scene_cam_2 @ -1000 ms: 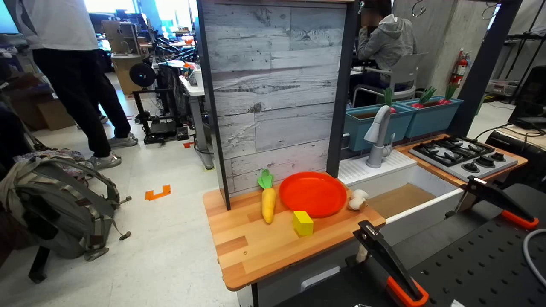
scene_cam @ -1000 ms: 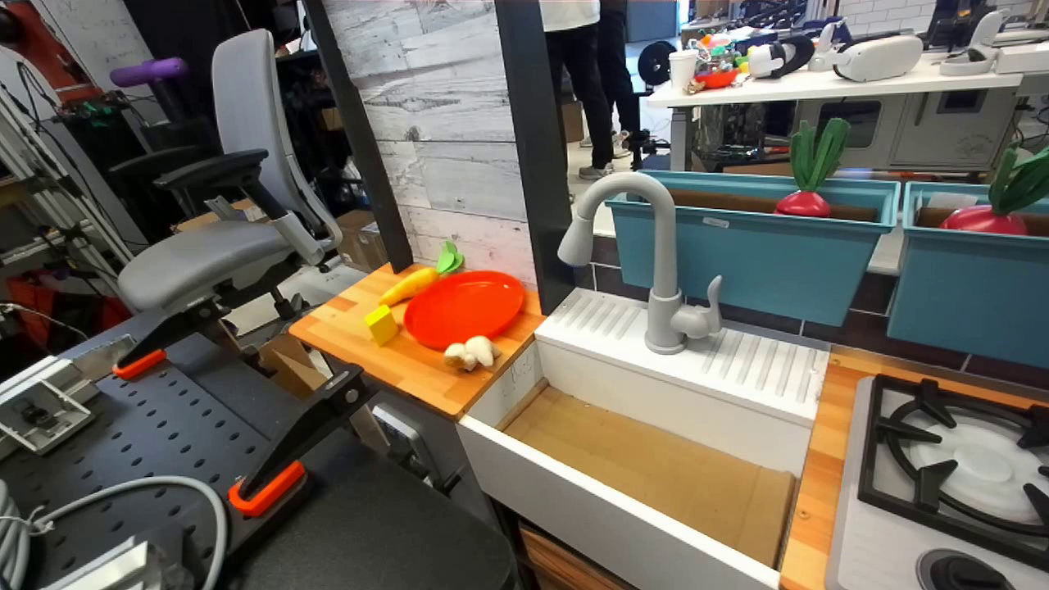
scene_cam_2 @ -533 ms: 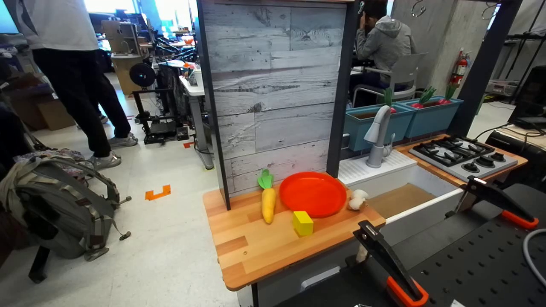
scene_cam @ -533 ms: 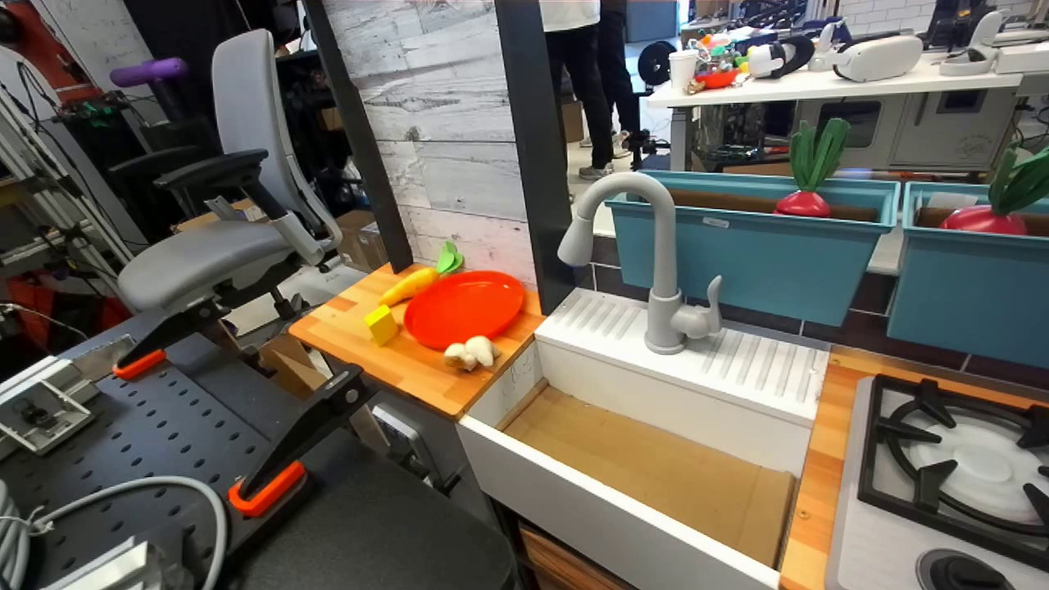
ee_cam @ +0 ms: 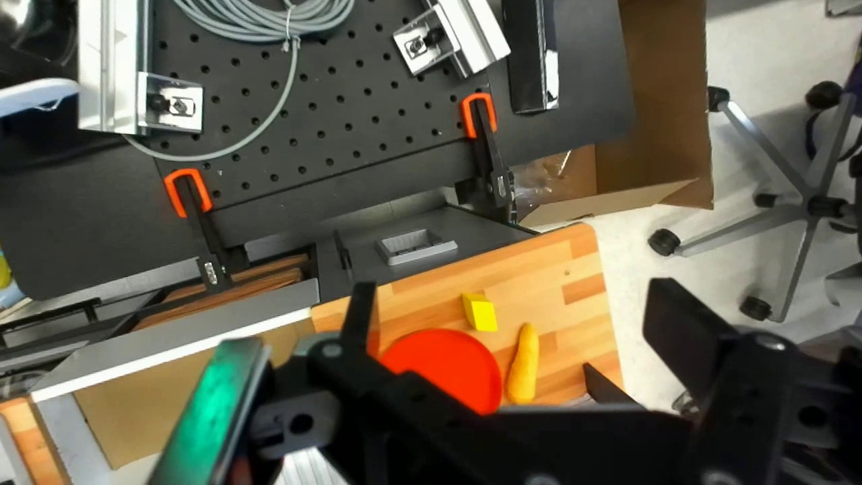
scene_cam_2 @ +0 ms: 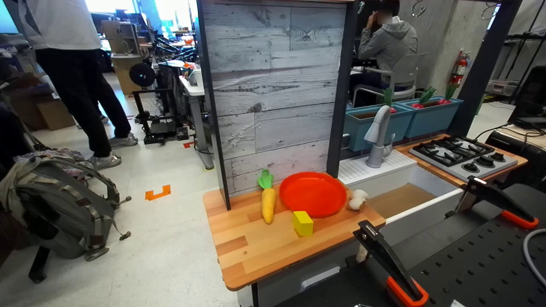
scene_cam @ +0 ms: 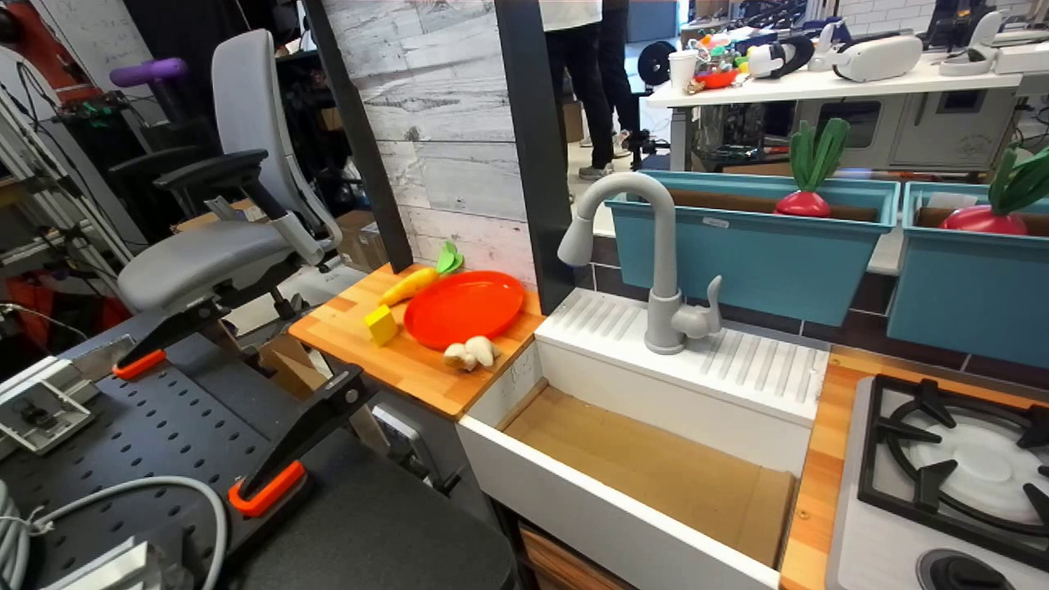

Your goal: Pick the yellow block and put it on the plate

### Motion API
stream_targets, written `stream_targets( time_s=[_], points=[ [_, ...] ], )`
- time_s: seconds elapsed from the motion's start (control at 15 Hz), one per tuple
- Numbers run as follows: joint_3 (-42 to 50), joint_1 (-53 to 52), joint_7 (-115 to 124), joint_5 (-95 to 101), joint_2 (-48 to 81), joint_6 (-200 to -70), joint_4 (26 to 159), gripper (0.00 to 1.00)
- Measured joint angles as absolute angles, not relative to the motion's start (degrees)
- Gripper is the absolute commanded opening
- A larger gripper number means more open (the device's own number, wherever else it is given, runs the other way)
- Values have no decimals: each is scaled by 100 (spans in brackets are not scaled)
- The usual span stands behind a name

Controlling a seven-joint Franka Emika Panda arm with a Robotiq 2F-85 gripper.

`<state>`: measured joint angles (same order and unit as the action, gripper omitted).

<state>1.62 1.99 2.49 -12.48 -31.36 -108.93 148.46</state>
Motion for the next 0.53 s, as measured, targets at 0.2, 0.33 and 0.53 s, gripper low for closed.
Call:
stream_targets(
  time_s=[0.2, 0.33, 0.53],
  points=[
    [-82, 132, 517, -1316, -2300, -11667, 14785, 100],
    [-191, 37, 688, -1333, -1701, -12102, 14687, 100],
    [-295, -103, 916, -1410, -806, -12851, 14495, 100]
  ],
)
